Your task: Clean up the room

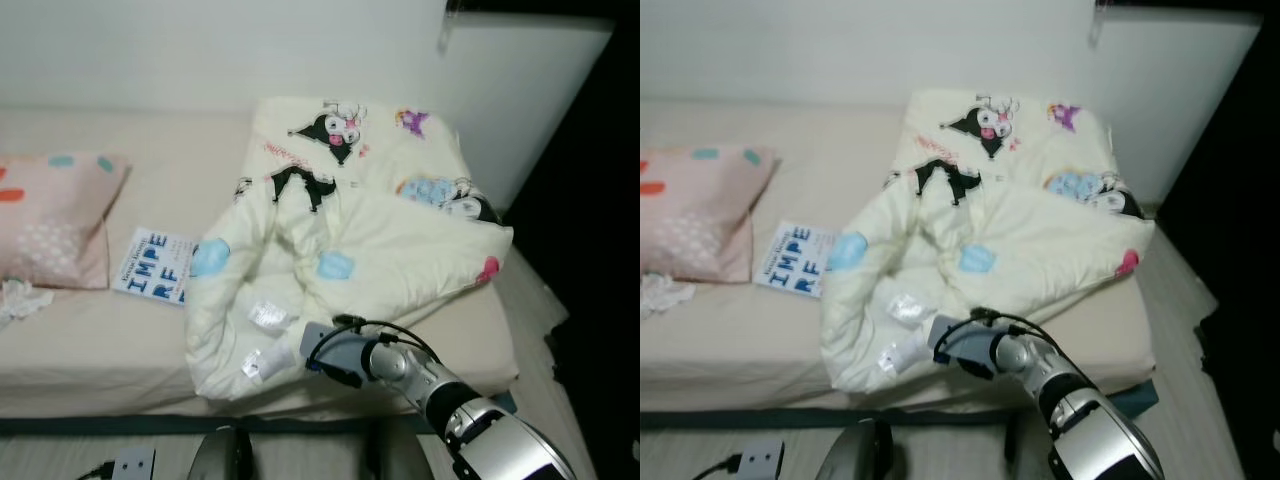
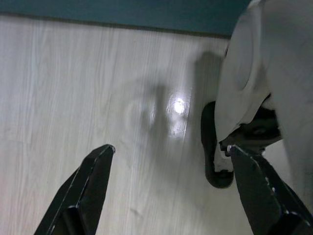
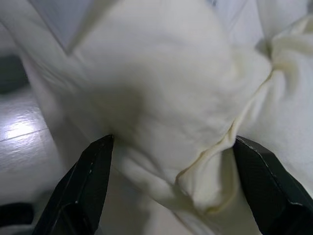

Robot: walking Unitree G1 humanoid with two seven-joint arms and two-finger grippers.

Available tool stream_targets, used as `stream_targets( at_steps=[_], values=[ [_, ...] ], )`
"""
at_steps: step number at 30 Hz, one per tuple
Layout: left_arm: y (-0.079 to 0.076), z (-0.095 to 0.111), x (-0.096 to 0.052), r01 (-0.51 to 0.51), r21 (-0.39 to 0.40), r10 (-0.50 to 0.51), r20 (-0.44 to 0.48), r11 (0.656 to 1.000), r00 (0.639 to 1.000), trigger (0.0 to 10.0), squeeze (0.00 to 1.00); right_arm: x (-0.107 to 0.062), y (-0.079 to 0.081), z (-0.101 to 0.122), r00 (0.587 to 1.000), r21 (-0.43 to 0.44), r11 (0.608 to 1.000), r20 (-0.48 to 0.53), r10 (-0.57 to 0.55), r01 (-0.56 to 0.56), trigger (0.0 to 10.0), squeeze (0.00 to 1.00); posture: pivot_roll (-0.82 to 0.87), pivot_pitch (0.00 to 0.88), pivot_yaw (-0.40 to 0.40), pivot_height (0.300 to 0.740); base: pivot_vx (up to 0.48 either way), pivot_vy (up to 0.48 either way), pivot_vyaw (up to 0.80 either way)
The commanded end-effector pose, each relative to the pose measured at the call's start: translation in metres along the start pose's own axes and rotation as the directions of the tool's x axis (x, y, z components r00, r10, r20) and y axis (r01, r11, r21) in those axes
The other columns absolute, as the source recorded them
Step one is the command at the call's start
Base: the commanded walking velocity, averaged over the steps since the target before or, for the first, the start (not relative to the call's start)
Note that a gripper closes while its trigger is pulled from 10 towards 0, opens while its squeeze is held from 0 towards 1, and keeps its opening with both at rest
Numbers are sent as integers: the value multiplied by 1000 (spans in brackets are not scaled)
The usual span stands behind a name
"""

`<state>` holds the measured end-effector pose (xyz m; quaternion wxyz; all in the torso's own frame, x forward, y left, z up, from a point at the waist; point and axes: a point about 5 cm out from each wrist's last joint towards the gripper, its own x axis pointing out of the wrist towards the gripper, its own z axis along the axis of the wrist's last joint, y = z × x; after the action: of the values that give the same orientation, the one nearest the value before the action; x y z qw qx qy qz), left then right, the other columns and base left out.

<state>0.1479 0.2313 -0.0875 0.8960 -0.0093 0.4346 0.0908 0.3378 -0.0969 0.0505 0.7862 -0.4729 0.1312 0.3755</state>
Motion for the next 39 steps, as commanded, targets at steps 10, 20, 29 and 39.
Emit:
stream_targets(
  at_steps=[10,20,29,39],
  values=[
    [1,-5,-4,-124,-103,131,55,987,990,10000,0,-5,-28,6,993,-86,990,48,-109,113,10000,0,-23,144,-36,550,0,0,0],
    [99,78,-13,-635,-79,635,218,768,741,10000,0,-5,-29,12,993,-105,989,77,-93,101,10000,0,-20,145,-36,550,0,0,0],
    [115,90,-17,-514,-308,589,242,800,771,10000,0,-5,-30,15,991,-107,989,100,-91,102,10000,0,-23,148,-37,550,0,0,0],
    [93,126,-16,-339,-220,404,492,915,771,10000,0,-11,-56,29,976,-164,975,179,-122,151,0,0,-23,159,-41,550,0,0,0]
  ],
)
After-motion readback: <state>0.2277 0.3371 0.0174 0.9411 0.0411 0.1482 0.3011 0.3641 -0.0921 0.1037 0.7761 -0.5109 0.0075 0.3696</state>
